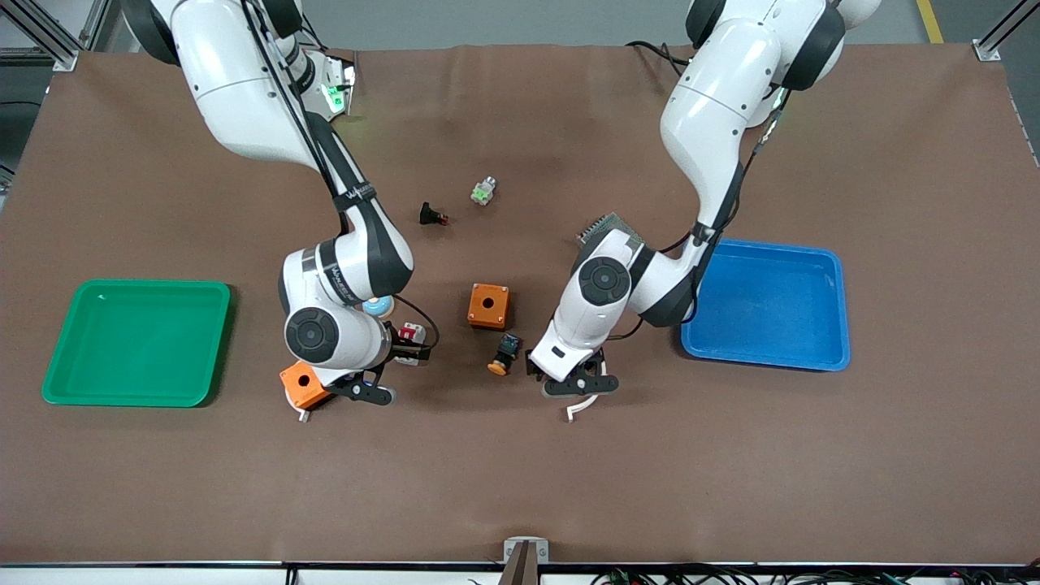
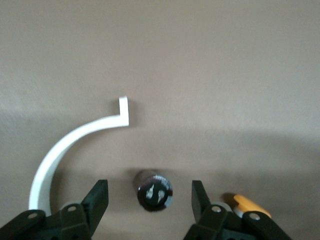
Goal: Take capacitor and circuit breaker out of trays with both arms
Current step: 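Lower the breaker and capacitor onto the table and open both grippers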
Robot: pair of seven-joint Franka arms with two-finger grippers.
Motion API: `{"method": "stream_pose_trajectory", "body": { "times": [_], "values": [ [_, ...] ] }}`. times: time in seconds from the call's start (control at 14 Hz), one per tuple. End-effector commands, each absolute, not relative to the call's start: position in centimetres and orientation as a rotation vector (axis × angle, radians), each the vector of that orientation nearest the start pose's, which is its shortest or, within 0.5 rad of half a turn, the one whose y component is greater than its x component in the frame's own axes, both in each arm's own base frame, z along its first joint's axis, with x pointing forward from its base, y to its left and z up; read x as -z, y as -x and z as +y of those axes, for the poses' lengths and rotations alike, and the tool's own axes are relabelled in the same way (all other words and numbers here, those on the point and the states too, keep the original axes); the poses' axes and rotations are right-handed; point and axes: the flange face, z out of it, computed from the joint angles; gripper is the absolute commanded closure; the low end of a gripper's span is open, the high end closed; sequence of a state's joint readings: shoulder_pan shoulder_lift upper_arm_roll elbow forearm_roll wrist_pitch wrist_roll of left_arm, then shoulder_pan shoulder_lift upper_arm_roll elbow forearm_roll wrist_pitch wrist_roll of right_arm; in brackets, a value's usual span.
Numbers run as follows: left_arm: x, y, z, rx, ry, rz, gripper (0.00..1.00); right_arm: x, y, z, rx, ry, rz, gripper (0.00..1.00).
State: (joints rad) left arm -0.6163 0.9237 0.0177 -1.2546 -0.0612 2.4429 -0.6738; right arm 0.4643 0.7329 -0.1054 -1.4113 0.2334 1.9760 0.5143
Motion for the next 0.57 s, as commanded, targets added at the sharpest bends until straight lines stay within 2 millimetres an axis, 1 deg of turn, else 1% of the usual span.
{"method": "stream_pose_trajectory", "body": {
  "times": [0.0,0.07,0.14,0.21,0.29,0.36,0.43,0.5],
  "values": [
    [-28.2,-65.5,-42.0,0.411,3.290,-0.218,0.10,-32.7,-65.6,24.9,-0.280,3.054,0.383,0.00],
    [-29.9,-65.9,-40.5,0.381,3.265,-0.240,0.08,-35.6,-65.4,23.9,-0.253,3.074,0.340,0.00],
    [-32.6,-66.6,-38.3,0.345,3.246,-0.269,0.08,-38.2,-65.1,23.0,-0.240,3.078,0.306,0.00],
    [-35.0,-67.3,-36.2,0.329,3.238,-0.284,0.06,-40.8,-65.2,20.6,-0.225,3.091,0.307,0.00],
    [-37.4,-67.9,-33.6,0.303,3.228,-0.305,0.00,-43.0,-64.8,19.2,-0.215,3.123,0.264,0.00],
    [-39.4,-68.1,-31.5,0.273,3.217,-0.320,0.00,-44.9,-64.3,17.6,-0.212,3.165,0.199,0.00],
    [-40.9,-68.4,-29.0,0.245,3.207,-0.330,0.00,-46.6,-64.0,15.7,-0.211,3.179,0.175,0.00],
    [-42.8,-68.3,-26.7,0.217,3.201,-0.282,0.00,-48.4,-63.6,12.8,-0.203,3.165,0.154,0.00]
  ]
}}
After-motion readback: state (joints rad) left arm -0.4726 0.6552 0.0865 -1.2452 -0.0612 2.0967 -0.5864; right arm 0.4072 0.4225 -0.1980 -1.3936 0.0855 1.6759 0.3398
